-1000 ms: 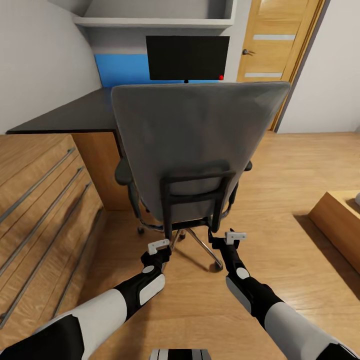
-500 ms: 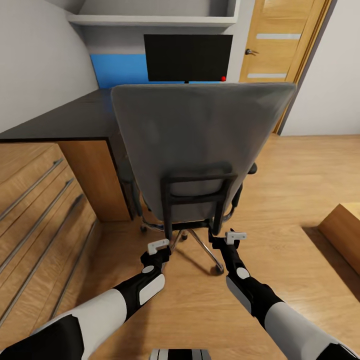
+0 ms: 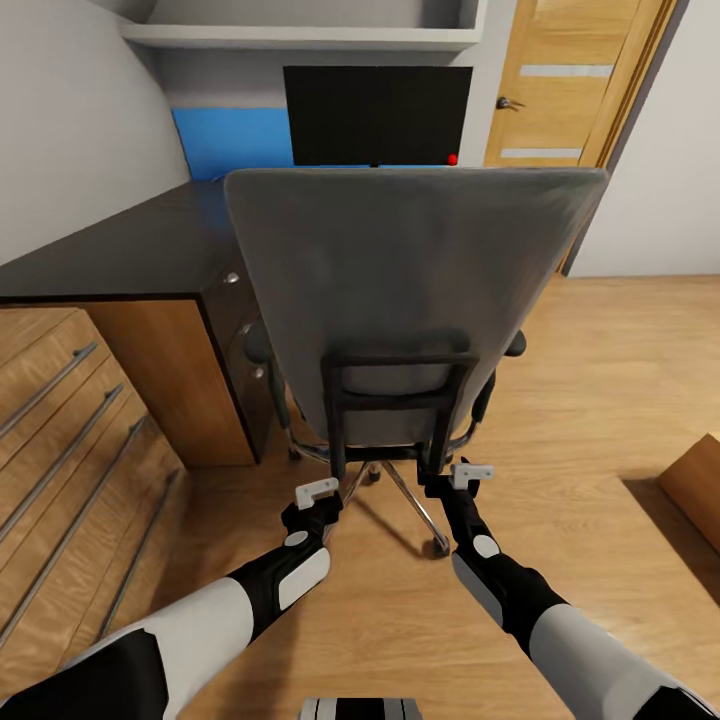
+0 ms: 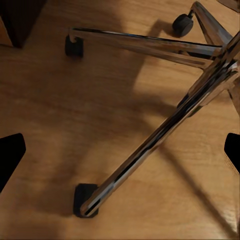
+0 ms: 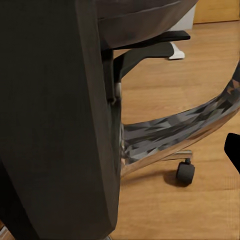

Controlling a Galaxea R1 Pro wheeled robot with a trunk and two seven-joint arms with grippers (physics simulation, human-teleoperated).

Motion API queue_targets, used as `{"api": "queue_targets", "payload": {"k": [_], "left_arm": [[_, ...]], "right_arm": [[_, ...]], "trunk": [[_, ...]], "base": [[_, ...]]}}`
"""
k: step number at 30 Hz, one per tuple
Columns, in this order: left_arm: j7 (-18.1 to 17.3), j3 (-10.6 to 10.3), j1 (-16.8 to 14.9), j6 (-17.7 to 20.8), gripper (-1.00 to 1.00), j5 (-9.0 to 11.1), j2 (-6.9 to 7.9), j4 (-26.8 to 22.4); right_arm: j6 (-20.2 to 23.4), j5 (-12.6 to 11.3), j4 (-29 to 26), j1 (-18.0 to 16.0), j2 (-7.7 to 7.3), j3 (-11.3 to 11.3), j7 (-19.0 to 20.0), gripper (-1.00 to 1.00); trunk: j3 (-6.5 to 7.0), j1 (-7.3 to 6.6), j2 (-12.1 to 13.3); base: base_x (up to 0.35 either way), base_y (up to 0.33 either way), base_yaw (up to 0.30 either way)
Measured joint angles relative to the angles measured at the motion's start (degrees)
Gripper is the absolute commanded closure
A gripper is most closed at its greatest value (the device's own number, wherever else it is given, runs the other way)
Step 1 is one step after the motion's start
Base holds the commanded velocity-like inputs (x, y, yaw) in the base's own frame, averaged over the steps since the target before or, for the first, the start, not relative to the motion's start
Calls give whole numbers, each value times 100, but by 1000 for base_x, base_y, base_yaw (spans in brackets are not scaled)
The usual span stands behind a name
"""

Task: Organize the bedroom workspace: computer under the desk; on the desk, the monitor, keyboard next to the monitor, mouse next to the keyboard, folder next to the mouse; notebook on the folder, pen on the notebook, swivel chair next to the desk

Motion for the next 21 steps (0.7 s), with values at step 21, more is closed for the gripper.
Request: {"api": "queue_targets", "payload": {"k": [21], "left_arm": [[-27,-367,0,4,-100,-9,-19,0]], "right_arm": [[0,0,0,0,0,-6,0,-100]], "trunk": [[0,1,0]], "base": [[6,0,0]]}}
